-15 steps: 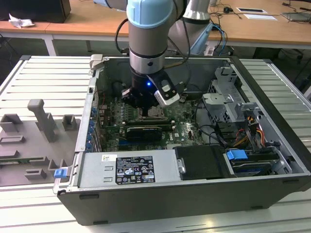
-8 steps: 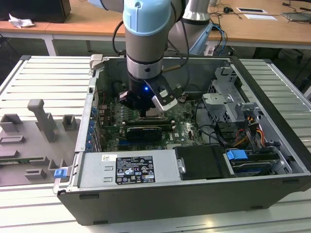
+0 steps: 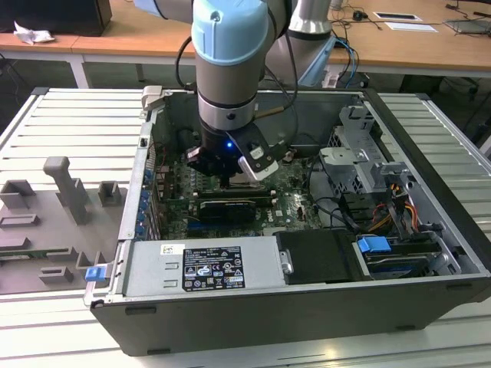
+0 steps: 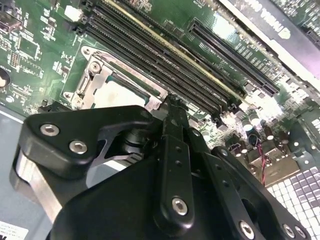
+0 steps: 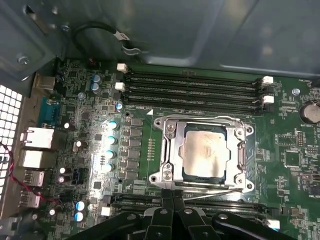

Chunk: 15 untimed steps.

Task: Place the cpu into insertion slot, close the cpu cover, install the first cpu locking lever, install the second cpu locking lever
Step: 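Install the second cpu locking lever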

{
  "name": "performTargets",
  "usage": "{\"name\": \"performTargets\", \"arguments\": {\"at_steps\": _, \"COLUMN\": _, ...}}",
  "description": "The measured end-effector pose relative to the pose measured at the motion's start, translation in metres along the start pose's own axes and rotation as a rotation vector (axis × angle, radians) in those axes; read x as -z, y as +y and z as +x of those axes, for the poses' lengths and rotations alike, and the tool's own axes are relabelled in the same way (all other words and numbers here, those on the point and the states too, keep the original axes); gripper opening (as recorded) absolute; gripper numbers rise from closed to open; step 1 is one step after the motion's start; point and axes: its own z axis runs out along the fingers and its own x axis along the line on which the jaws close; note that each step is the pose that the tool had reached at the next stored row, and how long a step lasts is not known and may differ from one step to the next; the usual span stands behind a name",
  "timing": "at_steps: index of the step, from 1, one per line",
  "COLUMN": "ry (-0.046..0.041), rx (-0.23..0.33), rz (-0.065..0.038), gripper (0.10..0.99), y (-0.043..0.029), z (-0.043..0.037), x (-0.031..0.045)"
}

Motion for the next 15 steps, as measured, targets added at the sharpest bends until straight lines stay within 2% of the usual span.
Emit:
{"name": "performTargets", "arguments": {"at_steps": 3, "ry": 0.0002, "rx": 0.001, "rz": 0.000, "gripper": 0.106, "y": -0.0010, "z": 0.0004, "x": -0.0051}}
{"name": "performTargets", "arguments": {"at_steps": 5, "ry": -0.0002, "rx": 0.001, "rz": -0.001, "gripper": 0.106, "y": -0.0015, "z": 0.0037, "x": -0.0078}}
{"name": "performTargets", "arguments": {"at_steps": 7, "ry": -0.0043, "rx": 0.001, "rz": -0.003, "gripper": 0.106, "y": -0.0019, "z": 0.0066, "x": -0.0099}}
{"name": "performTargets", "arguments": {"at_steps": 9, "ry": -0.0113, "rx": 0.002, "rz": -0.019, "gripper": 0.106, "y": -0.0036, "z": 0.0072, "x": -0.0110}}
{"name": "performTargets", "arguments": {"at_steps": 10, "ry": -0.0188, "rx": 0.004, "rz": -0.025, "gripper": 0.106, "y": -0.0034, "z": 0.0106, "x": -0.0112}}
{"name": "performTargets", "arguments": {"at_steps": 11, "ry": -0.0216, "rx": 0.004, "rz": -0.028, "gripper": 0.106, "y": -0.0037, "z": 0.0108, "x": -0.0115}}
{"name": "performTargets", "arguments": {"at_steps": 13, "ry": -0.0232, "rx": 0.004, "rz": -0.033, "gripper": 0.106, "y": -0.0064, "z": 0.0109, "x": -0.0144}}
{"name": "performTargets", "arguments": {"at_steps": 15, "ry": -0.0248, "rx": 0.004, "rz": -0.046, "gripper": 0.106, "y": -0.0104, "z": 0.0113, "x": -0.0167}}
